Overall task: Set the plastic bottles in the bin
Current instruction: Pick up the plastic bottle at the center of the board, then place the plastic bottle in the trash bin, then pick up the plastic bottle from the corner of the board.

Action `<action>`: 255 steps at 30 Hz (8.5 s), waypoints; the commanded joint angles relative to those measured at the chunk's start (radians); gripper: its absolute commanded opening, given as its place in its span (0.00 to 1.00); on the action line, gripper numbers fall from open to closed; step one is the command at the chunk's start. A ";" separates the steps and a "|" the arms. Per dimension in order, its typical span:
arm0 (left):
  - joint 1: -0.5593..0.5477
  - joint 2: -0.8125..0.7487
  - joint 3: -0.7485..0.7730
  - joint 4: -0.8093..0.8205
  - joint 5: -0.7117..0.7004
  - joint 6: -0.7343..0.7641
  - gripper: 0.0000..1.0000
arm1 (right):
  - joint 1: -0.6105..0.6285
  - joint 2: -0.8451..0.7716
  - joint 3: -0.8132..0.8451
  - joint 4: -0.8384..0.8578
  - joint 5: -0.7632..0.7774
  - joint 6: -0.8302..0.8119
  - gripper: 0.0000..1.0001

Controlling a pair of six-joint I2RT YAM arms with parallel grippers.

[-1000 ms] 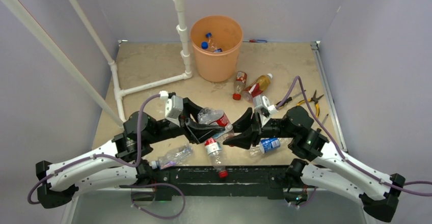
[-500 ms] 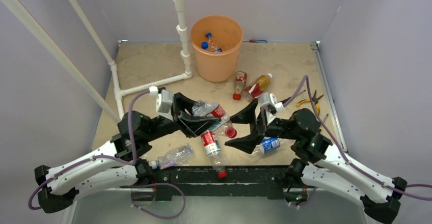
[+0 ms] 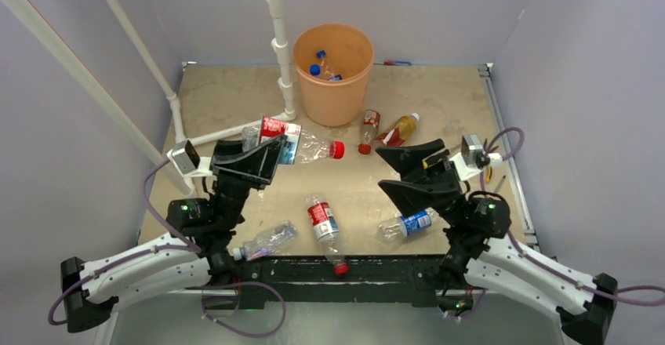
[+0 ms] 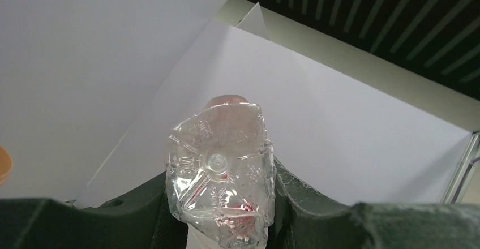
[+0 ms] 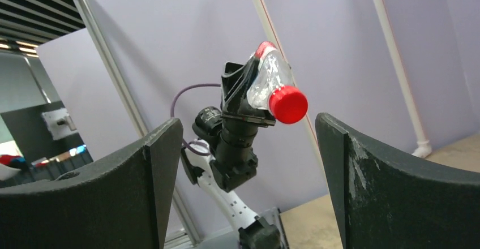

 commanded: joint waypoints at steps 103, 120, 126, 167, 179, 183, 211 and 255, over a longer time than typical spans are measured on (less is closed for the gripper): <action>0.006 -0.297 -0.042 -1.071 -0.397 -0.315 0.99 | -0.163 1.198 1.487 -0.846 0.856 -0.616 0.00; 0.006 -0.312 -0.152 -1.004 -0.398 -0.301 0.99 | -0.349 1.624 1.917 -0.954 0.687 -0.612 0.00; 0.006 -0.275 -0.156 -0.970 -0.376 -0.287 0.99 | -0.350 1.626 1.832 -0.908 0.650 -0.585 0.00; 0.006 -0.188 -0.211 -0.906 -0.312 -0.373 0.99 | -0.350 1.624 1.552 -0.846 0.488 -0.434 0.42; 0.006 -0.205 -0.203 -0.917 -0.295 -0.390 0.99 | -0.349 1.649 1.834 -0.954 0.485 -0.472 0.66; 0.006 -0.207 -0.200 -0.927 -0.294 -0.398 0.99 | -0.349 1.608 1.845 -0.948 0.482 -0.468 0.69; 0.006 -0.122 -0.090 -1.229 -0.397 -0.395 0.99 | -0.011 0.408 0.227 -0.737 0.279 -0.166 0.74; -0.001 0.918 0.370 -1.561 -0.142 -0.772 0.87 | 0.111 -0.054 -0.225 -0.773 0.277 0.119 0.77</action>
